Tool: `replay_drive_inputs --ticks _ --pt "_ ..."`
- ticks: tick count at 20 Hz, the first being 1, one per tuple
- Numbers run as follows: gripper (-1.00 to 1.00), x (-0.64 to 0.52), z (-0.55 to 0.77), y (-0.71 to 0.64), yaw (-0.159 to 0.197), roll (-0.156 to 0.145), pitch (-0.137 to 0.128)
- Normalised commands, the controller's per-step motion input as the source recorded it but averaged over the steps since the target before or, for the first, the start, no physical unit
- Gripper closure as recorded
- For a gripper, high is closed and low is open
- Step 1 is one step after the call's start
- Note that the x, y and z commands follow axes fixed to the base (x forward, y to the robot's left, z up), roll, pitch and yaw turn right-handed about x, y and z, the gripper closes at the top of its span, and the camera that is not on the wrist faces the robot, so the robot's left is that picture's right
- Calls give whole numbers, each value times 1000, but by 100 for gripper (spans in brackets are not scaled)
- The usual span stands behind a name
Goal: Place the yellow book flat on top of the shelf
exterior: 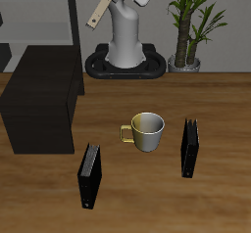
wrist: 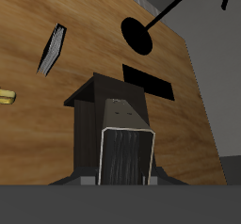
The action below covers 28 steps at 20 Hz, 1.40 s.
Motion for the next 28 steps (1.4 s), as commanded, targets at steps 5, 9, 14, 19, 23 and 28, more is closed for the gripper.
replay_drive_inputs --ticks 5,9,14,19,23,28 --pt "100 31 39 -380 40 -95 -33" --pt "100 -13 7 -249 -1 -58 -1" --pt "100 19 9 -215 38 -63 -37" --pt "100 41 -144 -252 67 -64 -41" --pt "100 92 -308 -334 22 -60 34" --pt "100 185 -442 -303 35 -28 62"
